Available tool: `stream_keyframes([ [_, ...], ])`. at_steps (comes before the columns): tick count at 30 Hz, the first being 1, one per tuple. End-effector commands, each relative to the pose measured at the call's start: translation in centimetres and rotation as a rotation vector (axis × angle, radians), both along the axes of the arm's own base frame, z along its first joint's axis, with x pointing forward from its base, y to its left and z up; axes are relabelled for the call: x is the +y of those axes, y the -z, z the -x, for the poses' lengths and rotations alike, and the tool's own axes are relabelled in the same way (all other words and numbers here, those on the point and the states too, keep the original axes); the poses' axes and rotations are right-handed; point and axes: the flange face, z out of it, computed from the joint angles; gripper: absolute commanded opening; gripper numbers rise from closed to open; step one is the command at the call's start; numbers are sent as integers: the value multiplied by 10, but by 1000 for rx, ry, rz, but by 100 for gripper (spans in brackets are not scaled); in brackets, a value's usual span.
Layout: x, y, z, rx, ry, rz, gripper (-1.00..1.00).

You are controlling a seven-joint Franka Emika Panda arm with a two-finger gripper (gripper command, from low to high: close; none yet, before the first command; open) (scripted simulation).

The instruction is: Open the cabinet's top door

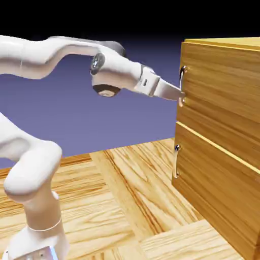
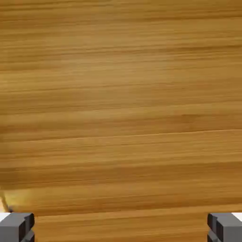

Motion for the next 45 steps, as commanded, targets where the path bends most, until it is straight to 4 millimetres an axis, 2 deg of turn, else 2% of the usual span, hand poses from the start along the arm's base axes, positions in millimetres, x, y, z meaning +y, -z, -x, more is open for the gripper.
stream_keyframes([
  [1,3,0,0,-13,0,1,0],
  [8,24,2,-3,-100,-4,8,0],
  [15,50,12,-12,-182,-6,22,0],
  [22,79,30,-27,-257,-3,38,0],
  [30,112,60,-49,-328,12,57,0],
  [32,114,62,-51,-332,14,59,0],
  [37,112,62,-101,-332,13,59,0],
  [38,112,62,-101,-332,13,59,0],
  [39,112,62,-101,-332,13,59,-100],
  [40,112,62,-101,-332,13,59,-100],
  [45,103,63,-73,-334,-50,48,-100],
])
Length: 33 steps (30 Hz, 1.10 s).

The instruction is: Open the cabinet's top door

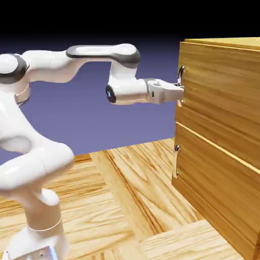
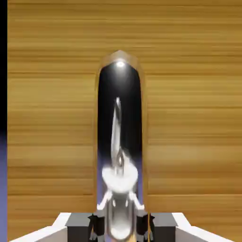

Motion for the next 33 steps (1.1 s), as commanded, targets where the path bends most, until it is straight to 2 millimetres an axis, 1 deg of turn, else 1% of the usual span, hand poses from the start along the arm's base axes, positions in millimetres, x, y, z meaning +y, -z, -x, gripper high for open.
stream_keyframes([
  [1,-2,0,5,0,-10,-2,-100],
  [11,-18,0,44,1,-101,-2,-100],
  [17,-26,0,59,0,-138,-2,-100],
  [24,-39,0,81,0,-194,-3,-100],
  [33,-77,0,136,1,-338,-2,-100],
])
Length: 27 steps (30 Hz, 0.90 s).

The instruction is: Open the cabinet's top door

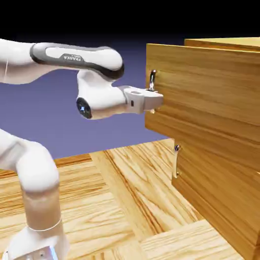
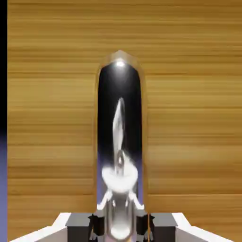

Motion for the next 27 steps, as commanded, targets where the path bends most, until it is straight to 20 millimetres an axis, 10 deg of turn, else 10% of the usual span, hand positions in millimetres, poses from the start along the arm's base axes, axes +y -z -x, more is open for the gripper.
stream_keyframes([
  [1,-5,0,6,1,-15,0,-100],
  [27,-75,0,73,1,-226,-1,-100],
])
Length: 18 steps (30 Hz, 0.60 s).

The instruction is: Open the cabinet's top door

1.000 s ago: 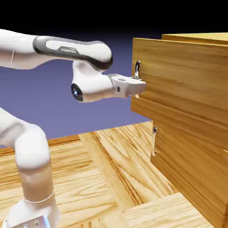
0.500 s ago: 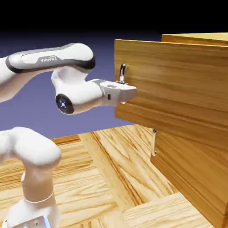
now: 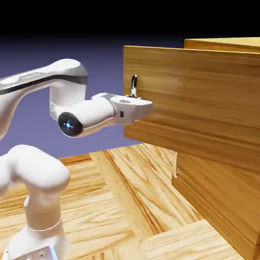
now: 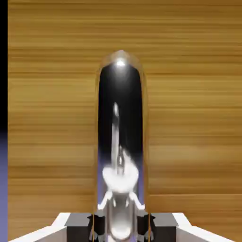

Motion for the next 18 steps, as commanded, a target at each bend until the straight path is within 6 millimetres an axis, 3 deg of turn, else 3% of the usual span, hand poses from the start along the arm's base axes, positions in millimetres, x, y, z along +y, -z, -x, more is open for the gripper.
stream_keyframes([
  [1,-4,0,3,1,-9,0,-100],
  [13,-47,0,32,1,-122,0,-100],
  [18,-77,0,49,1,-196,0,-100],
])
